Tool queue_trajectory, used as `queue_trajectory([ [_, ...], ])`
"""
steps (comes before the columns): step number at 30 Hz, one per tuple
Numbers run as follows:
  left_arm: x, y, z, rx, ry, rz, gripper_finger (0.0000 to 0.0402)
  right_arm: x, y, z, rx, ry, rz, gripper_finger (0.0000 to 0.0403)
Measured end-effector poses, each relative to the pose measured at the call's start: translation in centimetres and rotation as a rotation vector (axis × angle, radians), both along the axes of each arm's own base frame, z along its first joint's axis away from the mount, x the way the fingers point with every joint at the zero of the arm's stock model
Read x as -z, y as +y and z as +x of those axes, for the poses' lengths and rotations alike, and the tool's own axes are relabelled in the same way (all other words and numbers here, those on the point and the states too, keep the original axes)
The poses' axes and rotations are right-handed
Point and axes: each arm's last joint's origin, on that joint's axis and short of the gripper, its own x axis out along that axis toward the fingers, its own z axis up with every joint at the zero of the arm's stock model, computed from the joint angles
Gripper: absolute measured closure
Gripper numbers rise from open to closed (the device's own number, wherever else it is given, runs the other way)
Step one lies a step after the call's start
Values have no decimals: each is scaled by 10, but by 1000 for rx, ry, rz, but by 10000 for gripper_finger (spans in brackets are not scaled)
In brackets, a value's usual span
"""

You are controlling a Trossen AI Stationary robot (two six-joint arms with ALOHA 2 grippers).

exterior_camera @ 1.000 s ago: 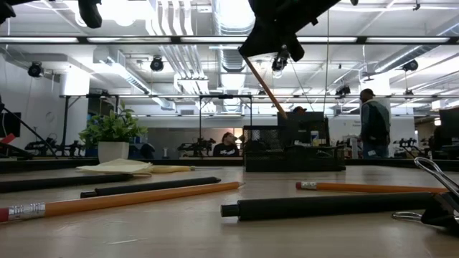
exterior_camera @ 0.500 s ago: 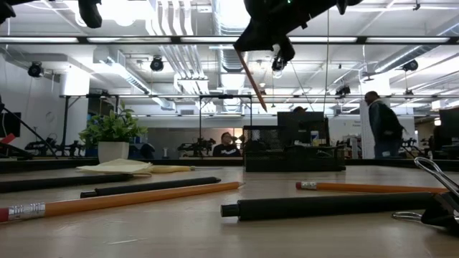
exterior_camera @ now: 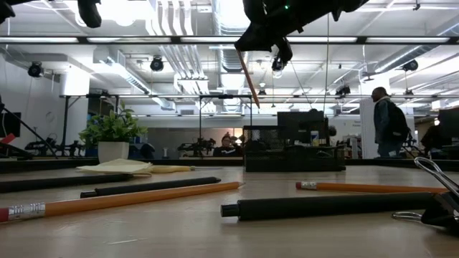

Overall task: Pick and place office supplies into organizer
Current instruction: Put the right pencil into the desk organizer

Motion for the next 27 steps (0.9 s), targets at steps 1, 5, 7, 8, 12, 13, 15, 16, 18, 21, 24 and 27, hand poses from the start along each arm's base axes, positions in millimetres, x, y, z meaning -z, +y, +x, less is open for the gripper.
queue_trajectory([
  [1, 0, 0, 0, 0, 0, 0, 244, 0, -2, 0, -6, -5, 4, 391],
  [5, 0, 0, 0, 0, 0, 0, 244, -1, -11, -2, 1, -8, 6, 391],
  [7, 0, 0, 0, 0, 0, 0, 244, -1, -15, -3, 11, -6, 3, 391],
  [8, 0, 0, 0, 0, 0, 0, 244, -1, -16, -3, 15, -6, 1, 391],
  [12, 0, 0, 0, 0, 0, 0, 244, -2, -24, -5, 0, -18, 8, 391],
  [13, 0, 0, 0, -1, 0, 1, 244, -2, -26, -5, 0, -21, 9, 391],
  [15, 0, 0, 0, -1, 0, 1, 244, -2, -31, -6, -3, -20, 6, 391],
  [16, 0, 0, 0, -1, 0, 1, 244, -2, -33, -7, -9, -18, 4, 391],
  [18, 0, 0, 0, -1, 0, 1, 244, -2, -37, -8, -20, -18, 7, 391],
  [21, 0, 0, 0, -1, 0, 1, 244, -2, -42, -9, -40, -18, 10, 391],
  [24, 0, 0, 0, -1, 0, 1, 244, -2, -45, -10, -50, -7, -10, 391],
  [27, 0, 0, 0, -1, 0, 1, 244, -2, -52, -13, -67, 1, -33, 391],
])
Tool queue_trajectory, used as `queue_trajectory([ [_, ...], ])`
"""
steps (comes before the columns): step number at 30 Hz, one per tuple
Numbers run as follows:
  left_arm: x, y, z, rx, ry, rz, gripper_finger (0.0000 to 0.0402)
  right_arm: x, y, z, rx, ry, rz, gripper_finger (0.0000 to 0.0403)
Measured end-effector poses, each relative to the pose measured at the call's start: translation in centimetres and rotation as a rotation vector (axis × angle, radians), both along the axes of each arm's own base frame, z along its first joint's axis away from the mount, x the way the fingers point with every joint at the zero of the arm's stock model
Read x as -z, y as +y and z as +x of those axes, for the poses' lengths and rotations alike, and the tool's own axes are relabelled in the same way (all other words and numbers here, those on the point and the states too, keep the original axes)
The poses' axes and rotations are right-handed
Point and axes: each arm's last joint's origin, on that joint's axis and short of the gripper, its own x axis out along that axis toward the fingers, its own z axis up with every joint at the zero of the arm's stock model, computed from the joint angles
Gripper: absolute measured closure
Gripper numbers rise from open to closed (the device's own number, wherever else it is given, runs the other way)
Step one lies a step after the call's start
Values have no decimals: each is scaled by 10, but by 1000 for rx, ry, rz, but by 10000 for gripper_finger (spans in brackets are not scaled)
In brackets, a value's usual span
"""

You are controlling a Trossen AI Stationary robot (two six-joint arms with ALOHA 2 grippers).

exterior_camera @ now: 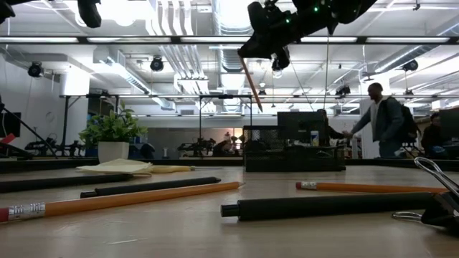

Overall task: Pick and place office supplies into organizer
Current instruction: Put the right pencil into the desk organizer

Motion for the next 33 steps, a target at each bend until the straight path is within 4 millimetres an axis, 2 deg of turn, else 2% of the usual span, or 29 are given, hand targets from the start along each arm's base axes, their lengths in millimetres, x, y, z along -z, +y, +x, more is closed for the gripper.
queue_trajectory([
  [16, 0, 1, 0, -17, 2, -9, 244, -1, -36, -15, -7, 19, -71, 390],
  [33, 0, 1, 0, -45, 6, -13, 244, -1, -63, -29, -30, 5, -125, 390],
])
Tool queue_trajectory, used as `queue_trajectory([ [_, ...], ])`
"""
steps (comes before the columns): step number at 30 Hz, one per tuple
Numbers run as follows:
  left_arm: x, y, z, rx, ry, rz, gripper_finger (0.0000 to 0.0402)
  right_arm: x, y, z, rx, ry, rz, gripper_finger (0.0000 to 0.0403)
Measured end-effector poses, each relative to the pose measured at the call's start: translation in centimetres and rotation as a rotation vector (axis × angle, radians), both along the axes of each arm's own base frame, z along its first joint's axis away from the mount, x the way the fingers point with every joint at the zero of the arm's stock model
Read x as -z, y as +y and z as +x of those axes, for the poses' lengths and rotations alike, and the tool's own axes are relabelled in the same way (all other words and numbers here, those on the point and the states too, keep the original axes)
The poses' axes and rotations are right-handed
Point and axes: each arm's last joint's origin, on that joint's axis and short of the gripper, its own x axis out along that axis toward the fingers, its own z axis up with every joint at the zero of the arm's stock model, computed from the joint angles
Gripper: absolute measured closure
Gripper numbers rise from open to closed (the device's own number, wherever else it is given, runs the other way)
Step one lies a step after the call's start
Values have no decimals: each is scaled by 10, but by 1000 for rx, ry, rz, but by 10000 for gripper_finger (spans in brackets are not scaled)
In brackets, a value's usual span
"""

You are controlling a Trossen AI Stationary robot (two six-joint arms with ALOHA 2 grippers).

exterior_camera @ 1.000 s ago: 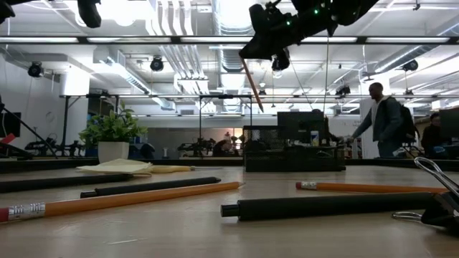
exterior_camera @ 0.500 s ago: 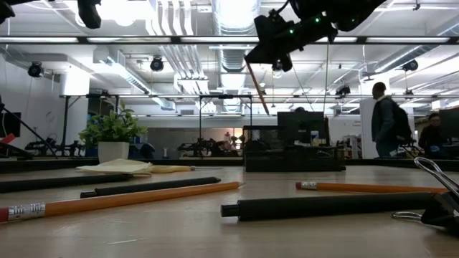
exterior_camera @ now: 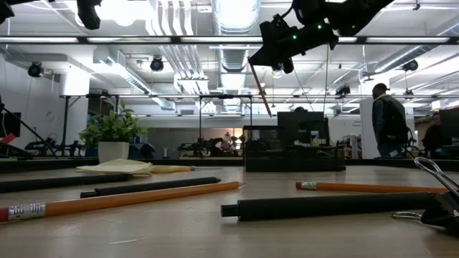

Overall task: Pick and place office supplies into organizer
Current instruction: Put the right pencil into the desk organizer

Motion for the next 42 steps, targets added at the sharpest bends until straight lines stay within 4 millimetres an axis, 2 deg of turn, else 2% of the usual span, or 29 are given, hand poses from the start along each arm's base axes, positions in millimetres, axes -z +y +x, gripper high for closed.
queue_trajectory([
  [6, 1, 0, 2, -2, 9, -1, 244, 0, -7, -6, -63, -136, -4, 390],
  [19, 3, 1, 5, -21, 25, -12, 244, 8, -7, -13, -120, -242, -21, 390],
  [32, 3, 1, 6, -30, 32, -16, 244, 31, -1, -23, -149, -315, 14, 390],
  [42, 4, 2, 6, -50, 32, -29, 244, 45, 2, -27, -143, -281, 31, 390],
])
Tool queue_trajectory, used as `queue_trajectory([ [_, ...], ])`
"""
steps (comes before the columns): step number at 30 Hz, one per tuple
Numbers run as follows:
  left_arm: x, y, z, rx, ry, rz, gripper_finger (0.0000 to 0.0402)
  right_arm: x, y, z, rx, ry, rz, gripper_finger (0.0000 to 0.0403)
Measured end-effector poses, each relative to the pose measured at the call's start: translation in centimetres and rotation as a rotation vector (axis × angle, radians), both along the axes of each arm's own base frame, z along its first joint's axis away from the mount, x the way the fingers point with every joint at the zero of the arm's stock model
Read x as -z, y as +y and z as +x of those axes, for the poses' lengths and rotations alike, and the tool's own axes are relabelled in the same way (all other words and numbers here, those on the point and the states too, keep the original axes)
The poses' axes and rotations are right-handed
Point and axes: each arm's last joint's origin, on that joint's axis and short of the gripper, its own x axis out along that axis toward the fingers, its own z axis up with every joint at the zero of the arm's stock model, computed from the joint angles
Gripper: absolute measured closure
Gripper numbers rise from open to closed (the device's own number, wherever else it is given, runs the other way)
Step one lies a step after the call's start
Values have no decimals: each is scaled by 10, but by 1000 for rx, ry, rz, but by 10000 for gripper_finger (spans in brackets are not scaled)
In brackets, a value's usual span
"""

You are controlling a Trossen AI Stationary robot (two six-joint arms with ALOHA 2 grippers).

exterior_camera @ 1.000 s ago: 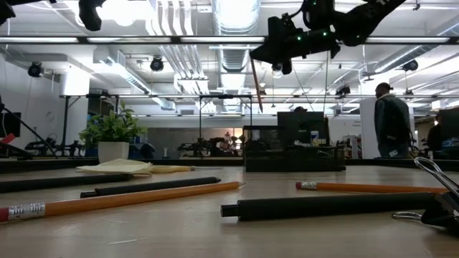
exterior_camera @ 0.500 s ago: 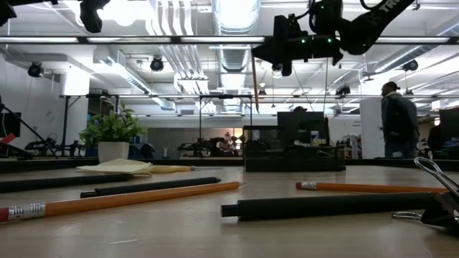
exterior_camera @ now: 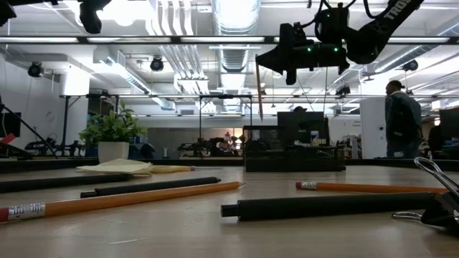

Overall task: Pick and place office supplies into organizer
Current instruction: Put the right pencil into the desk organizer

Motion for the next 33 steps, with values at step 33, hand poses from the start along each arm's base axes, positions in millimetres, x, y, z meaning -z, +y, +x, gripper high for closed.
queue_trajectory([
  [33, 1, 0, 1, -9, 3, -11, 244, 33, -7, 11, -28, 109, 7, 390],
])
